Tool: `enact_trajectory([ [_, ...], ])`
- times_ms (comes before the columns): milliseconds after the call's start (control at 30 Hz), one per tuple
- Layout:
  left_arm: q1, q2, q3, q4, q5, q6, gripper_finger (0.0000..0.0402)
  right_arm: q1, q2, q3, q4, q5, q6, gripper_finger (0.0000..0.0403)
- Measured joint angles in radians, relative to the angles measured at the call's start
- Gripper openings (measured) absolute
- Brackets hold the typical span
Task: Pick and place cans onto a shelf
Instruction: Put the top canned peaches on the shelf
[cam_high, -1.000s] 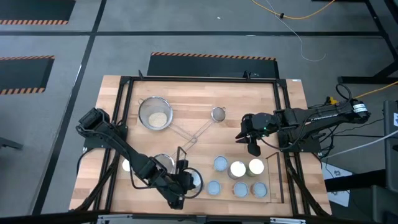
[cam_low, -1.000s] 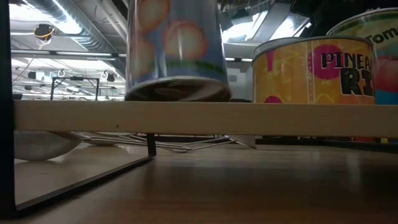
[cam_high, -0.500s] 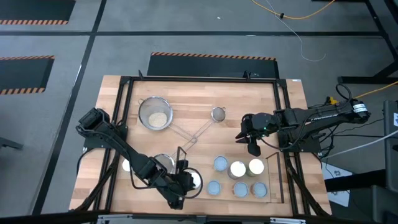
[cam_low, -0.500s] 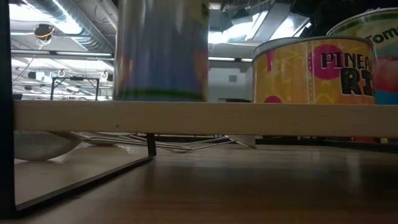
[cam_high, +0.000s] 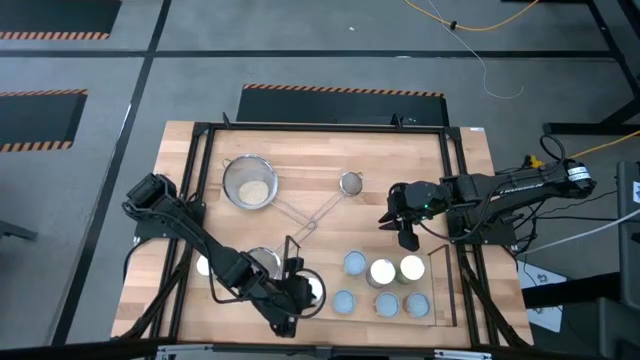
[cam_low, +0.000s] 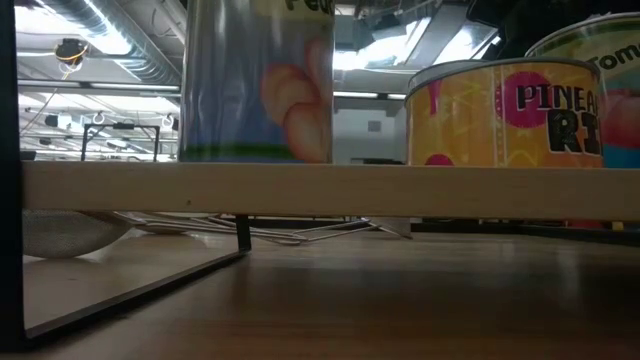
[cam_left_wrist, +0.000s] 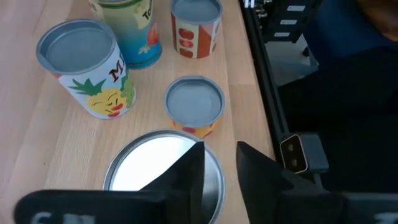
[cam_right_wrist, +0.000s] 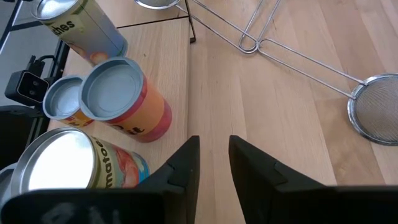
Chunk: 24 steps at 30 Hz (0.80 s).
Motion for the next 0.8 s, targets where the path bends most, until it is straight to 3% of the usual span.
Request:
enact_trajectory([
  [267, 0.004, 0.0, 0.0, 0.003, 0.045, -0.006, 0.0133, 0.0, 0.0, 0.0, 0.0, 0.0, 0.0, 0.009],
  [800, 0.01, 0.04, 0.0, 0.023, 0.02, 0.055, 0.0128, 0.0, -0.001, 0.0, -0.002, -0.001, 0.0, 0.009],
])
